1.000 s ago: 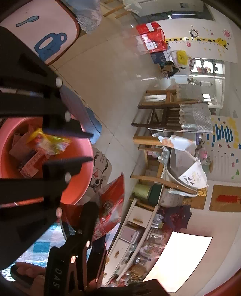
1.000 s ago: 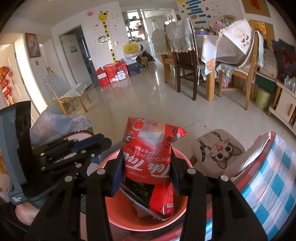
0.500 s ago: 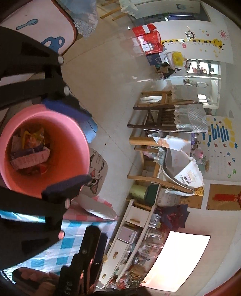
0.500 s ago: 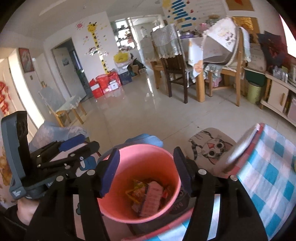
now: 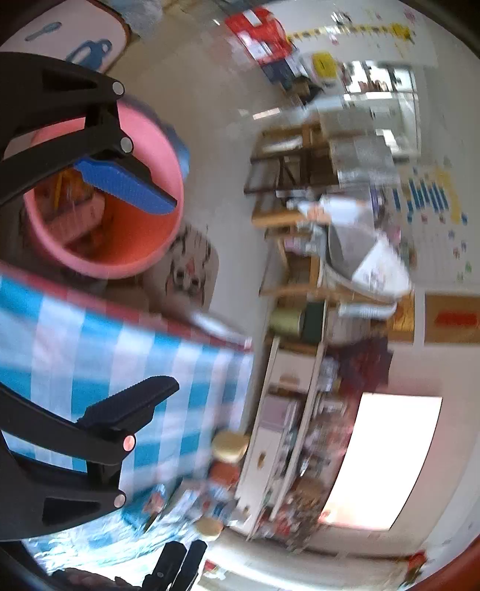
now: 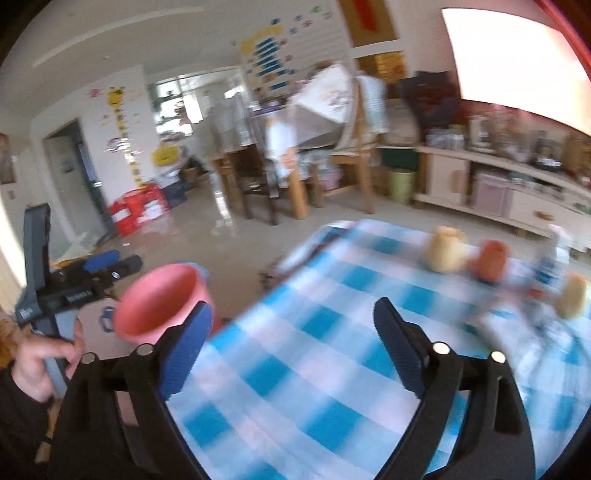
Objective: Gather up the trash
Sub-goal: 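Move both tools back over the table toward the blue cartoon packet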
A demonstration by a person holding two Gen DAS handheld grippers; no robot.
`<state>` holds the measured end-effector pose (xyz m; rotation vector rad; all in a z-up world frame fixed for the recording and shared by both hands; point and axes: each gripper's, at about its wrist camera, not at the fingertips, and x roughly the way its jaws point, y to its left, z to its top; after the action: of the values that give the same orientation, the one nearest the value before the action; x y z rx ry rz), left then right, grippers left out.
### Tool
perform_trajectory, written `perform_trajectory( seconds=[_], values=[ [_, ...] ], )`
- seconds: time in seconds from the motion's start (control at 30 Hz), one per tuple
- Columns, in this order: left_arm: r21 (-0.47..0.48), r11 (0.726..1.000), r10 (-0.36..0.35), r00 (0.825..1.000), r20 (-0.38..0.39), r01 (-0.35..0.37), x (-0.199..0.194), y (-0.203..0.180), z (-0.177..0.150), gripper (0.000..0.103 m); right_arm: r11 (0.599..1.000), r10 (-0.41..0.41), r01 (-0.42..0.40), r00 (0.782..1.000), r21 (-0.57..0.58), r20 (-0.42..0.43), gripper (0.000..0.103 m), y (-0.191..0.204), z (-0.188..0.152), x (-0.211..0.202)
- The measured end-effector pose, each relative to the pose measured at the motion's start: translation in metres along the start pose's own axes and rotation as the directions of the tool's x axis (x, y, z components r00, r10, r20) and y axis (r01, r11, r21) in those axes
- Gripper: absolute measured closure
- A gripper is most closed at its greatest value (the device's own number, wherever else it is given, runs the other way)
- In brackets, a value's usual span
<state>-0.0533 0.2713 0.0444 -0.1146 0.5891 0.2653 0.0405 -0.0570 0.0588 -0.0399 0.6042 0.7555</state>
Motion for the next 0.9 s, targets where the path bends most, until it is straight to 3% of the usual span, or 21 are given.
perform_trajectory(
  seconds=[0.23, 0.5, 0.7, 0.9],
  values=[
    [0.077, 0.993, -0.084, 0.996, -0.02, 0.085, 0.013, -0.086, 0.0, 0.013, 0.988, -0.157, 0.156, 0.987, 0.02, 0.035, 0.007, -0.083, -0.039, -0.044],
    [0.139, 0.98, -0.135, 0.989, -0.059, 0.142, 0.053, -0.159, -0.001, 0.012, 0.975, -0.216, 0.214, 0.976, 0.057, 0.022, 0.007, -0.149, -0.072, -0.045],
    [0.136, 0.973, -0.172, 0.98, -0.102, 0.185, 0.103, -0.199, -0.003, 0.012, 0.971, -0.226, 0.23, 0.972, 0.06, -0.059, 0.007, -0.164, -0.076, -0.027],
    [0.141, 0.953, -0.243, 0.956, -0.168, 0.267, 0.145, -0.242, -0.016, 0.012, 0.969, -0.237, 0.243, 0.967, 0.054, -0.096, 0.007, -0.17, -0.079, -0.019]
  ],
)
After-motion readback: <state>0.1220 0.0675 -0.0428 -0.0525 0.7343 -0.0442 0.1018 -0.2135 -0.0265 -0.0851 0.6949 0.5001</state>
